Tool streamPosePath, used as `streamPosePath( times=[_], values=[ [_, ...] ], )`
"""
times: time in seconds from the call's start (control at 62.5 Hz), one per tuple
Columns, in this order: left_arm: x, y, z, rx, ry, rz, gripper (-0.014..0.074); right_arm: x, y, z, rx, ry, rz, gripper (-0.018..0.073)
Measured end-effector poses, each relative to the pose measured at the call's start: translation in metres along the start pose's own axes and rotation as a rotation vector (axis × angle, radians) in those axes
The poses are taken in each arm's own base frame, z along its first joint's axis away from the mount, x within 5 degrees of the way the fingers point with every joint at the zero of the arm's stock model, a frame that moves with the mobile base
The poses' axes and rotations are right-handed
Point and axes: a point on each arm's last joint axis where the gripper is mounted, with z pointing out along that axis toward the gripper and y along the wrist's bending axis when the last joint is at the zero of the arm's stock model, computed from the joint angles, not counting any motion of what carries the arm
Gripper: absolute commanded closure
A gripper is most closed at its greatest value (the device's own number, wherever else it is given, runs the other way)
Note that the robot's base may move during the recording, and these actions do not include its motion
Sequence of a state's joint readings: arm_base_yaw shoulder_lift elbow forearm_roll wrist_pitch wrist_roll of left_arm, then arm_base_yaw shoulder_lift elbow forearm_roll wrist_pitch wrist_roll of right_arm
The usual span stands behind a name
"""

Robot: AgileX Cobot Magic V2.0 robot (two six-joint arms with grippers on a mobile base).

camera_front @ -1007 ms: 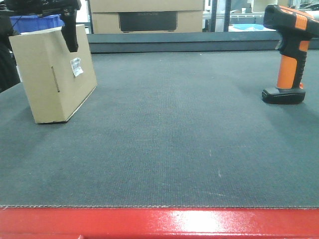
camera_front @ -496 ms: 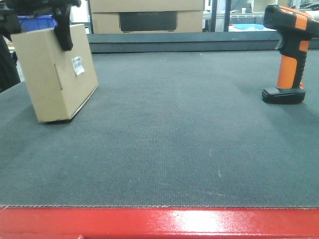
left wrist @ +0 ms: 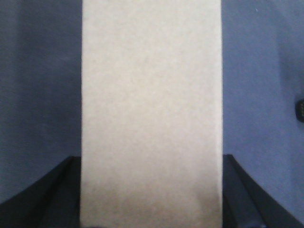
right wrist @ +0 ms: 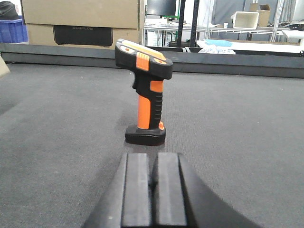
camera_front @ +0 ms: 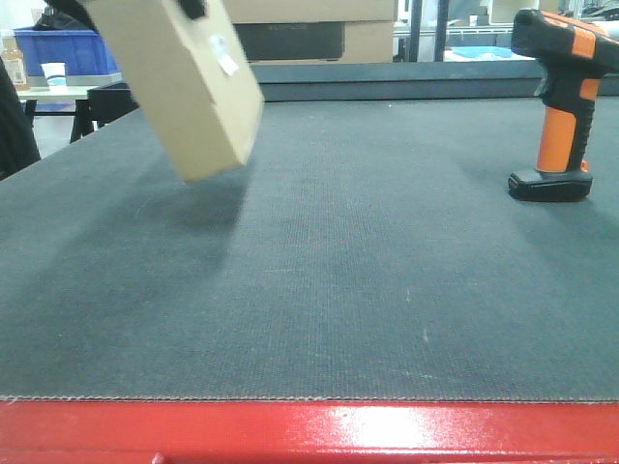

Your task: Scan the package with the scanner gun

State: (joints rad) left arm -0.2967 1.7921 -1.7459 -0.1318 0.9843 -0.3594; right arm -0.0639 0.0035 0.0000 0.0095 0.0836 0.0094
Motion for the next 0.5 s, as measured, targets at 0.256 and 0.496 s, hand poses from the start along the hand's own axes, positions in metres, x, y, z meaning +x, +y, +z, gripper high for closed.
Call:
streamPosePath(
  times=[0.256, 0.496],
  values=[
    [0.001, -0.001, 0.014, 0.021, 0.015, -0.021, 0.0708, 0.0, 0.0, 0.0, 0.0, 0.0, 0.0, 0.0721],
    [0.002, -0.001, 0.015, 0.021, 0.023, -0.024, 0.0708, -0.003, 0.0, 0.0, 0.0, -0.034, 0.0, 0.0721]
  ],
)
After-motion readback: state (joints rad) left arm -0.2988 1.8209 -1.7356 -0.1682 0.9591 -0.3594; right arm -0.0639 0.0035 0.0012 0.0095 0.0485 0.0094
